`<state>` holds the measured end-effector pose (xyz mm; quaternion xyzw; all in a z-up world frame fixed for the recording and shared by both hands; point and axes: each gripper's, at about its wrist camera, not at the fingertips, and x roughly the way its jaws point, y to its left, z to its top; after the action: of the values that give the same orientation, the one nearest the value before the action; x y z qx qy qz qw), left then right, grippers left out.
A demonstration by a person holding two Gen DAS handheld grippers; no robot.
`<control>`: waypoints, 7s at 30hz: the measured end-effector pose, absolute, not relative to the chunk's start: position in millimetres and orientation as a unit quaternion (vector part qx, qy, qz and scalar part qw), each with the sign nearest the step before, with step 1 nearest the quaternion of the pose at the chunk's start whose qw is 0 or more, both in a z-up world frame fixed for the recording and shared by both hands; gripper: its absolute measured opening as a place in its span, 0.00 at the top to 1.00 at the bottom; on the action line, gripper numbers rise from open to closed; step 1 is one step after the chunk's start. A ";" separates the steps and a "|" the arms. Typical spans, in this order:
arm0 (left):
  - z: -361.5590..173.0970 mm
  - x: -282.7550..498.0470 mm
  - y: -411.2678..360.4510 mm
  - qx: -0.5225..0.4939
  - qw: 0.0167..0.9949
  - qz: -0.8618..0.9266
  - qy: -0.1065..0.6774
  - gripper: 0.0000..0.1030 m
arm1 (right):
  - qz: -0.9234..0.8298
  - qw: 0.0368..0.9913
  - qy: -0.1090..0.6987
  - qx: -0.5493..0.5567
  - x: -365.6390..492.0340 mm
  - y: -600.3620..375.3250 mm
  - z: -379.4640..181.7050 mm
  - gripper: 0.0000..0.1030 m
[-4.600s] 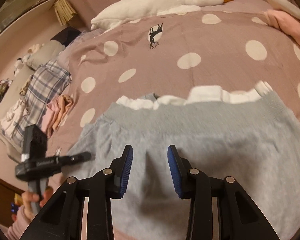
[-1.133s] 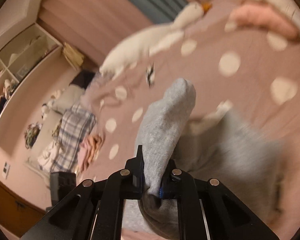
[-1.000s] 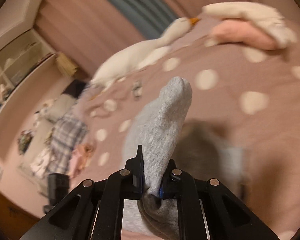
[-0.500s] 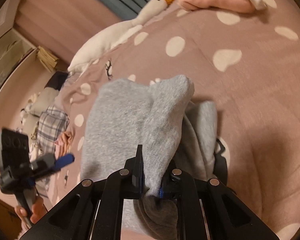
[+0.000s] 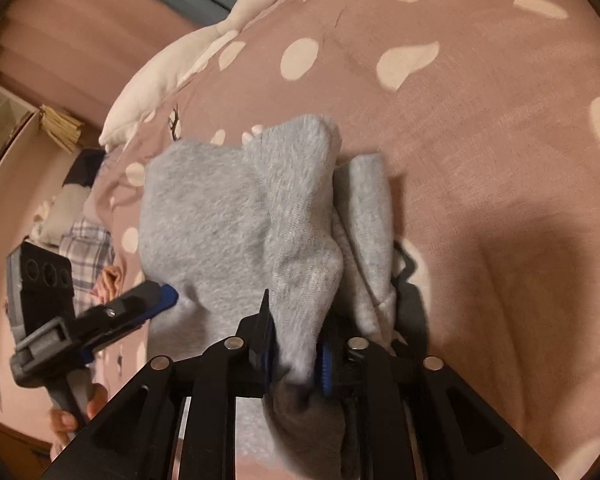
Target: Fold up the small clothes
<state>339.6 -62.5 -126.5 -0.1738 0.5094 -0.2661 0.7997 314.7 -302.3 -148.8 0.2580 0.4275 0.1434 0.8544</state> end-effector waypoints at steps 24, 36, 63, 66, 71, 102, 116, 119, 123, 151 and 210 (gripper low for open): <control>-69.5 365.1 -54.4 -0.216 0.825 -0.293 0.432 0.44 | 0.166 0.864 0.412 0.237 285.9 -283.3 -174.1 0.94; -123.7 411.4 -76.6 -0.175 0.826 -0.237 0.480 0.48 | 0.191 0.843 0.416 0.282 288.5 -297.4 -180.0 0.94; -98.7 281.7 -44.9 -0.170 0.817 -0.308 0.457 0.47 | 0.178 0.880 0.356 0.257 287.8 -296.8 -137.0 0.65; -113.8 260.3 -52.3 -0.152 0.817 -0.312 0.461 0.48 | 0.193 0.886 0.359 0.223 277.5 -280.8 -135.8 0.65; -142.7 257.5 -60.7 -0.142 0.809 -0.292 0.490 0.48 | 0.167 0.881 0.387 0.216 278.9 -278.5 -152.0 0.65; -161.7 247.3 -82.2 -0.056 0.836 -0.229 0.496 0.47 | 0.148 0.879 0.399 0.214 281.2 -278.9 -165.3 0.65; -160.9 239.1 -71.0 -0.085 0.833 -0.221 0.500 0.47 | 0.149 0.876 0.400 0.225 280.4 -281.4 -166.0 0.65; -158.3 233.0 -70.3 -0.079 0.837 -0.214 0.496 0.47 | 0.150 0.875 0.401 0.225 279.5 -281.8 -165.6 0.65; -160.9 229.3 -69.2 -0.075 0.839 -0.211 0.496 0.47 | 0.154 0.874 0.400 0.229 279.7 -283.4 -166.8 0.65; -172.2 243.0 -46.5 -0.174 0.816 -0.202 0.514 0.32 | 0.145 0.899 0.375 0.176 317.1 -266.1 -121.5 0.63; -158.7 270.1 -34.6 -0.204 0.805 -0.197 0.521 0.01 | 0.163 0.833 0.421 0.320 279.7 -332.7 -170.7 0.34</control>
<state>270.1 -34.6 -158.7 -0.2044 0.5215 -0.1969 0.8047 279.7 -332.7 -170.7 0.3195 0.4211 0.1629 0.8331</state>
